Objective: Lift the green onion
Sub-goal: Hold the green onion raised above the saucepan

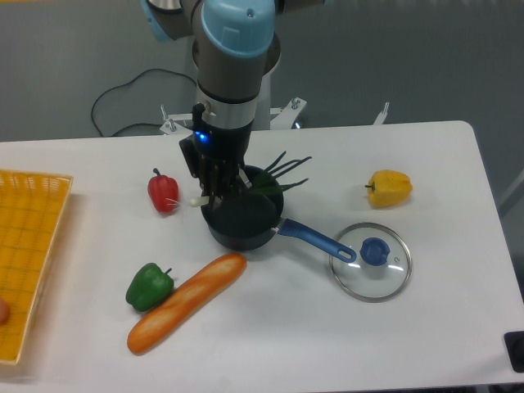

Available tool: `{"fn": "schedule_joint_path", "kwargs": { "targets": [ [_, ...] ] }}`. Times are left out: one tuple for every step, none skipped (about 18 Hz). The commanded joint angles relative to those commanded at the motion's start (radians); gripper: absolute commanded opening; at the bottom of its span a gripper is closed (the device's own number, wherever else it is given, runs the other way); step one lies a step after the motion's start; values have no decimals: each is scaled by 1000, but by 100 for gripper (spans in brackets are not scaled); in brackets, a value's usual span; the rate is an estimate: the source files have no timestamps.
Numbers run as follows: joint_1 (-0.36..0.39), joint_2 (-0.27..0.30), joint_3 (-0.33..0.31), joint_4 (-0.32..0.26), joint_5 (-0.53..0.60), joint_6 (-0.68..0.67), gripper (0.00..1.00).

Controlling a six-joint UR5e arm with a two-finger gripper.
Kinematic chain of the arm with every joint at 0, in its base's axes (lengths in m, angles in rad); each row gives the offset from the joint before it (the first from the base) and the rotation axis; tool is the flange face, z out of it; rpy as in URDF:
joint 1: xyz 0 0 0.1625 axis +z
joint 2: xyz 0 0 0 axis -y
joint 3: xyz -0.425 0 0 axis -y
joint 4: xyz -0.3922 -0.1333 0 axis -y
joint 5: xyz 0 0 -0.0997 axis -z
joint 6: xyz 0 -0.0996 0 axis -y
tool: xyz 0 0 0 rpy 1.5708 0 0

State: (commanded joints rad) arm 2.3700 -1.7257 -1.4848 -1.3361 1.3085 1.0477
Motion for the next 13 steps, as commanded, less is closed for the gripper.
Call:
{"fn": "schedule_joint_path", "kwargs": {
  "targets": [
    [0,2,-3,-2,0,8,0],
    [0,2,-9,0,0,15,0],
    [0,2,-14,0,0,24,0],
    [-2,3,-17,-2,2,35,0],
    [-2,5,-20,-3,3,44,0],
    [0,8,-26,-5,3,49,0],
    [0,11,-32,-2,5,55,0],
    [2,11,-37,0,5,67,0],
    [2,11,-38,-2,8,81,0],
    [2,12,-43,-3,15,92,0],
    [3,14,-51,-3,29,98,0],
    [2,14,-52,-2,41,100,0],
    [2,14,-52,0,44,100,0]
  ]
}}
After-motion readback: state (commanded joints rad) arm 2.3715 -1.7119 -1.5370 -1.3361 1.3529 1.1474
